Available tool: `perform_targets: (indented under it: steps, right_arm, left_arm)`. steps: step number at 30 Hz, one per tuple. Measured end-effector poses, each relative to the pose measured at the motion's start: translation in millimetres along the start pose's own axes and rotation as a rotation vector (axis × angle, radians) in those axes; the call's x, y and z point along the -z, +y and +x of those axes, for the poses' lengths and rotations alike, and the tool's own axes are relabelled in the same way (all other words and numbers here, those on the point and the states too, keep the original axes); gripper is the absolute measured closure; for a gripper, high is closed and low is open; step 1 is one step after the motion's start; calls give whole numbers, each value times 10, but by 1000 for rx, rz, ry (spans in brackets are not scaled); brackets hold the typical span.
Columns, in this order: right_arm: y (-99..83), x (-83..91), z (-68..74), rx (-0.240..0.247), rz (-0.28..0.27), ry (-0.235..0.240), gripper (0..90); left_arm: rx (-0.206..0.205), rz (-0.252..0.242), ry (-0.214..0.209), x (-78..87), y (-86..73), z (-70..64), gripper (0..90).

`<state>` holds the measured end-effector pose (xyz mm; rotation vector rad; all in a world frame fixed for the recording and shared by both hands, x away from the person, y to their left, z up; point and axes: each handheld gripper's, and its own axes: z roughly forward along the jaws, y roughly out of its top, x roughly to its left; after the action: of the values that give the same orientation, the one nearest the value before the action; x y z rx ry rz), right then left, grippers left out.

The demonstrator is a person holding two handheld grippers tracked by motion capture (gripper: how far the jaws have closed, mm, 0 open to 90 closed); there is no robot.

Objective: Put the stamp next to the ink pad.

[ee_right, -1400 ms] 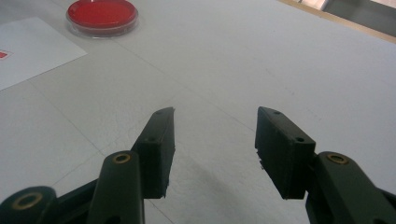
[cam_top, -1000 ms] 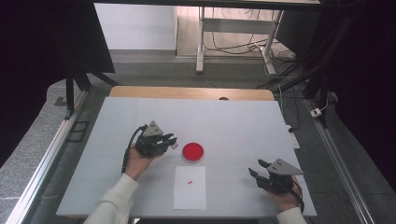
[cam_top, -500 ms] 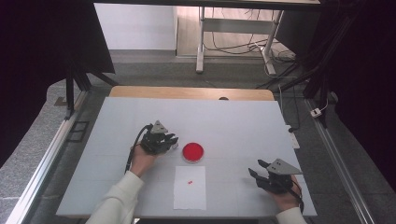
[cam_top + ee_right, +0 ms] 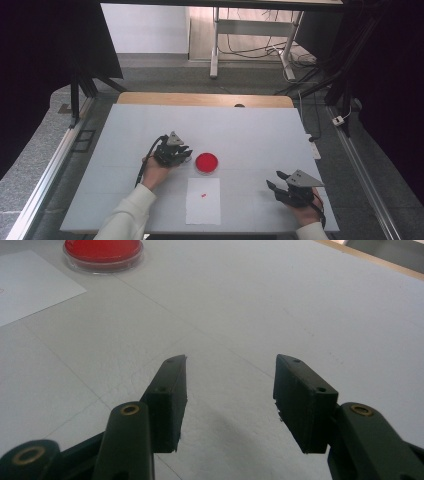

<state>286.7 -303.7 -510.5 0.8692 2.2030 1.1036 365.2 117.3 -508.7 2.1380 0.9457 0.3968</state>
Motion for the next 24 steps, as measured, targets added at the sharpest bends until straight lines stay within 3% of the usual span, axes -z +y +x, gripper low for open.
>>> perform_targets:
  steps: [3,10,14,24]
  right_arm:
    - [-2,0,-4,0,0,-1,474]
    - [-2,-1,-3,1,0,-1,474]
    - [0,-3,-3,-2,-4,3,472]
    - [3,-12,-1,13,-22,33,457]
  left_arm:
    - [5,-8,-1,5,0,6,690]
    - [36,-49,14,73,7,21,449]
    - [54,-73,-3,132,3,31,340]
    - [41,-109,-45,360,-41,-34,284]
